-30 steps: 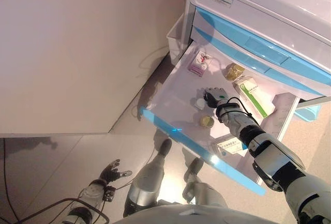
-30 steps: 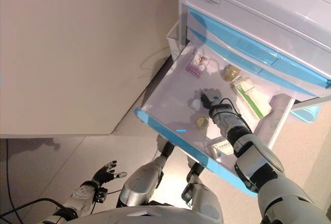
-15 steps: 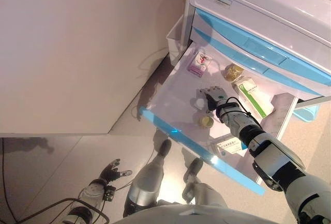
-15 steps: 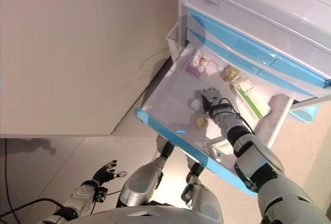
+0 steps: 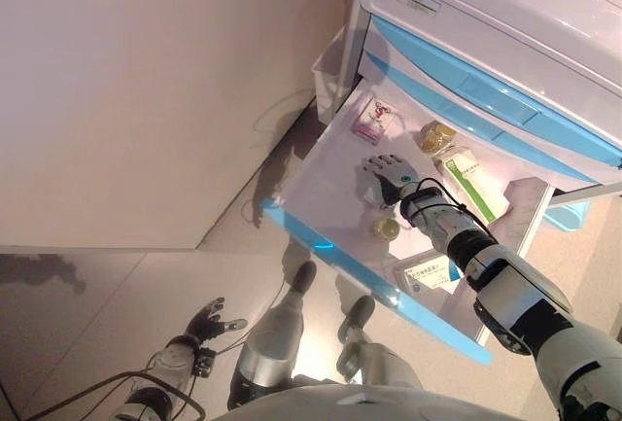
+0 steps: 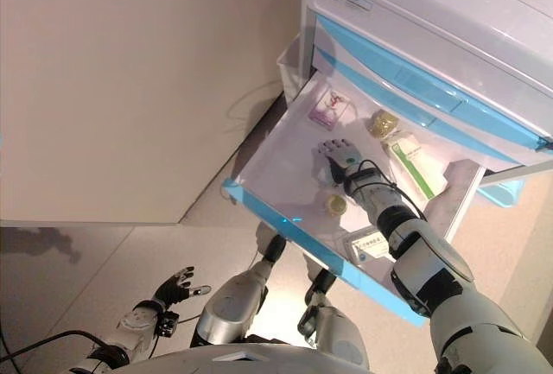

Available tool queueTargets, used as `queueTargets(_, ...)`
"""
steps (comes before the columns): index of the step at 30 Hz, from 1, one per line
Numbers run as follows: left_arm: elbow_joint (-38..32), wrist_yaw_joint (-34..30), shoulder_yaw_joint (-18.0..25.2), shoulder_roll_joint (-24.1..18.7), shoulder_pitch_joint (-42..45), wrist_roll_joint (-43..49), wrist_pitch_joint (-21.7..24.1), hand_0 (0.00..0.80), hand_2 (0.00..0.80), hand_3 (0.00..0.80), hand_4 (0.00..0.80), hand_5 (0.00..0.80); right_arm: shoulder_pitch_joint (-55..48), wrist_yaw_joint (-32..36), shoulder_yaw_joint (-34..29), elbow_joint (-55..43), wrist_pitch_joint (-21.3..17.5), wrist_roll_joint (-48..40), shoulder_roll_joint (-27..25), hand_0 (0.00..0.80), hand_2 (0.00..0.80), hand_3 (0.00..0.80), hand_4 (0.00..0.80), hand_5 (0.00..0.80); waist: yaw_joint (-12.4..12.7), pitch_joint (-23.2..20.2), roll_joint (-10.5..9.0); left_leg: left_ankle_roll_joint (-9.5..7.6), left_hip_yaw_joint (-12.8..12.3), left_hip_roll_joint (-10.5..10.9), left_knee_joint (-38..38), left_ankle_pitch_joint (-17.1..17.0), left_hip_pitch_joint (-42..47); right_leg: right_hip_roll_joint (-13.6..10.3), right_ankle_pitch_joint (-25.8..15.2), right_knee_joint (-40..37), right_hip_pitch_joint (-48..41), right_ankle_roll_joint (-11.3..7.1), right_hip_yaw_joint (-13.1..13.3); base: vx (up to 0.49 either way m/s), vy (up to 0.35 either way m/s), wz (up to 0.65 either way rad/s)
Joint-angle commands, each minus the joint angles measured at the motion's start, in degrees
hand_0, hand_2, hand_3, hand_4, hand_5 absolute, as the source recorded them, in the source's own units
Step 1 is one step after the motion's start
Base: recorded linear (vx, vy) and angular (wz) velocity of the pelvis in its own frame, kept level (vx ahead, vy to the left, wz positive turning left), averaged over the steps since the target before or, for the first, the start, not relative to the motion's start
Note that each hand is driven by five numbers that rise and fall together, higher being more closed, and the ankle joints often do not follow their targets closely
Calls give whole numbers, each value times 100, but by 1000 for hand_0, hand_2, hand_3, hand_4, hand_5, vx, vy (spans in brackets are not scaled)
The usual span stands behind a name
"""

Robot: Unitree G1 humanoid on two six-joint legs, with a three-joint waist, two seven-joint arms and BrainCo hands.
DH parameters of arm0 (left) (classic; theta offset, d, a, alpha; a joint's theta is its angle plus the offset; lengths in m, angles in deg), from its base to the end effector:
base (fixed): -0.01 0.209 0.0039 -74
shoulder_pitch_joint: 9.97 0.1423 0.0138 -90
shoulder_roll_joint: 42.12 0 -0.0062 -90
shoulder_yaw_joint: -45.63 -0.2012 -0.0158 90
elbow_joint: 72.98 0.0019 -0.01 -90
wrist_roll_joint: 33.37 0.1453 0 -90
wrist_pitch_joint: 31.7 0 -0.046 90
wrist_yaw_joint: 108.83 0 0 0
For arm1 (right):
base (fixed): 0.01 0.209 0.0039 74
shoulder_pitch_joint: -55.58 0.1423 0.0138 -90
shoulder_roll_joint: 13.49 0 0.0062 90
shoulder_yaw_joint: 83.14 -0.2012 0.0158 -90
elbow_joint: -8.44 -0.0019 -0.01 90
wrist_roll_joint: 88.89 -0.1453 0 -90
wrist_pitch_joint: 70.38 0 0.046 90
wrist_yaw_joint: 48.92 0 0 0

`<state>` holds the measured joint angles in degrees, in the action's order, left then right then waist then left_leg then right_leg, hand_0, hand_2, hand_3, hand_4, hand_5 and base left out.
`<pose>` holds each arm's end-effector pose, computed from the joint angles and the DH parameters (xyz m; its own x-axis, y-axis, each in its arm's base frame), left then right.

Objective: Open the drawer and pick up the medicine

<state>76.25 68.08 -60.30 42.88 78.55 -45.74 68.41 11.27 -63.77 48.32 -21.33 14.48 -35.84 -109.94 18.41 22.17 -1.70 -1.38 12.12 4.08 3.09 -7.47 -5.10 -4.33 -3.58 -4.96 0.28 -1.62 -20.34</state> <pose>0.1219 0.2514 -0.1115 0.6500 0.0819 -0.7555 0.1270 0.9685 0.2143 0.3365 -0.1756 0.0338 0.9419 0.2768 -0.1905 -0.1224 -0.2453 -0.9617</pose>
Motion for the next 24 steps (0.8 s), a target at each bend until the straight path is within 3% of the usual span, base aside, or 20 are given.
queueTargets(1,40,15,-162,-155,54,-57,-4,0,0,0,0,0,283,-60,356,-313,-87,-16,-213,0,0,0,0,0,78,-216,40,-181,-55,276,-15,617,-95,-256,330,903,275,-509,91,0,0,0)
queueTargets(16,32,-28,-68,-185,42,-26,5,0,0,0,0,0,183,204,373,-236,-96,37,-132,0,0,0,0,0,105,-196,10,-181,-28,276,-23,616,-110,-244,346,911,267,-496,78,2,-2,1)
queueTargets(17,32,-20,-68,-188,43,-14,6,0,0,0,0,0,175,223,377,-227,-98,26,-129,113,113,113,113,113,108,-196,3,-181,-26,275,-26,620,-109,-244,345,915,268,-495,74,0,0,0)
queueTargets(18,32,-6,-74,-185,44,-10,7,0,0,0,0,0,169,232,366,-215,-108,55,-117,329,329,329,329,329,110,-191,-1,-181,-25,273,-26,619,-105,-243,343,916,266,-496,70,0,0,0)
queueTargets(19,21,3,-77,-180,39,-8,-11,0,0,0,0,0,164,236,367,-208,-97,57,-105,496,496,496,496,496,111,-190,-1,-182,-21,273,-23,616,-103,-241,343,914,264,-494,70,0,0,0)
queueTargets(20,16,2,-72,-182,39,-1,-21,0,0,0,0,0,160,233,368,-201,-102,58,-100,602,602,602,602,602,111,-192,-1,-182,-18,272,-19,613,-103,-239,343,912,264,-494,70,0,0,0)
queueTargets(22,16,-3,-64,-183,52,-2,-18,0,0,0,0,0,143,207,363,-206,-134,63,-115,800,800,800,800,800,108,-191,-3,-178,-18,271,-20,614,-99,-239,342,910,261,-494,72,0,0,0)
queueTargets(24,20,-5,-61,-179,40,-12,-27,0,0,0,0,0,146,191,344,-192,-142,74,-99,800,800,800,800,800,109,-188,1,-177,-11,276,-12,609,-98,-236,341,901,261,-491,75,0,0,0)
